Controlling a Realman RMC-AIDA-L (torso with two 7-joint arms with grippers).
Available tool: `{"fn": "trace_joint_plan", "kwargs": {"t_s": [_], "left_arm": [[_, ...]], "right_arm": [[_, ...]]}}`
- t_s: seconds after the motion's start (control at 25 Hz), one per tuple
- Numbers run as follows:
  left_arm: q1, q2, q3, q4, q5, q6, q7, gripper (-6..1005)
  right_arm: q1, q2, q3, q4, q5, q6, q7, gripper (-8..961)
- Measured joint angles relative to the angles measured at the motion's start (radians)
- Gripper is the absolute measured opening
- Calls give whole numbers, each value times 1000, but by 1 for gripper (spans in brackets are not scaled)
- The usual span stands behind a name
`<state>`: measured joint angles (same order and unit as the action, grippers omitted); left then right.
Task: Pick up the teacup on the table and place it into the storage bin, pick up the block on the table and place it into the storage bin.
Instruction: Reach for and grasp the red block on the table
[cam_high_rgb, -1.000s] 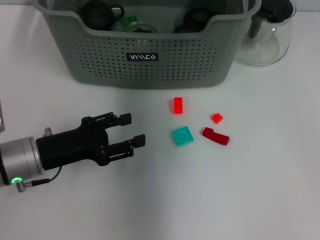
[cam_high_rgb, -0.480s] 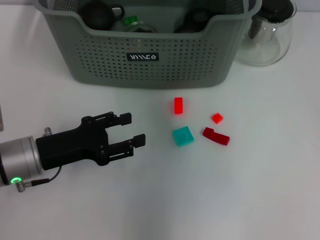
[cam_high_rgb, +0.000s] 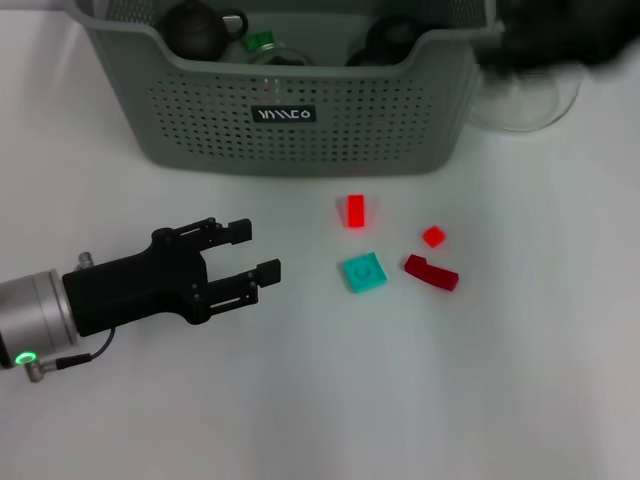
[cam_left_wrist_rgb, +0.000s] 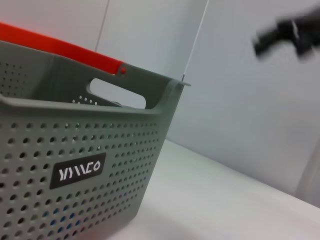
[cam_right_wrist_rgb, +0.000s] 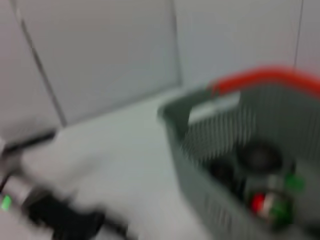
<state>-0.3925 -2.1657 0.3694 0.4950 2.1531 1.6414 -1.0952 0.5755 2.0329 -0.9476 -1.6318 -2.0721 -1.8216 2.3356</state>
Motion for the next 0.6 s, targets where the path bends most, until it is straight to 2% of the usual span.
{"fn": "trace_joint_plan", "kwargs": {"t_s": [0.12,0.24,0.4,0.48,0.6], "left_arm": [[-4,2,-1,0,0,-5,0,706],[-9,3,-1,-2,1,-14,0,706],[-11,3,-1,-5,1,-16,0,706],[-7,3,-4,-5,1,-16,0,706],[-1,2,-11,-6,1,-16,0,706]], "right_arm": [[-11,3,-9,2,-143,-105,-6,613],[-2,30,-78,11,-314,-117,-23,614],[29,64,-204,49,-416,-87,-73,593],[46,67,-320,90,-446,-36,-73,579],[61,67,-359,134,-457,-5,-62,541]]}}
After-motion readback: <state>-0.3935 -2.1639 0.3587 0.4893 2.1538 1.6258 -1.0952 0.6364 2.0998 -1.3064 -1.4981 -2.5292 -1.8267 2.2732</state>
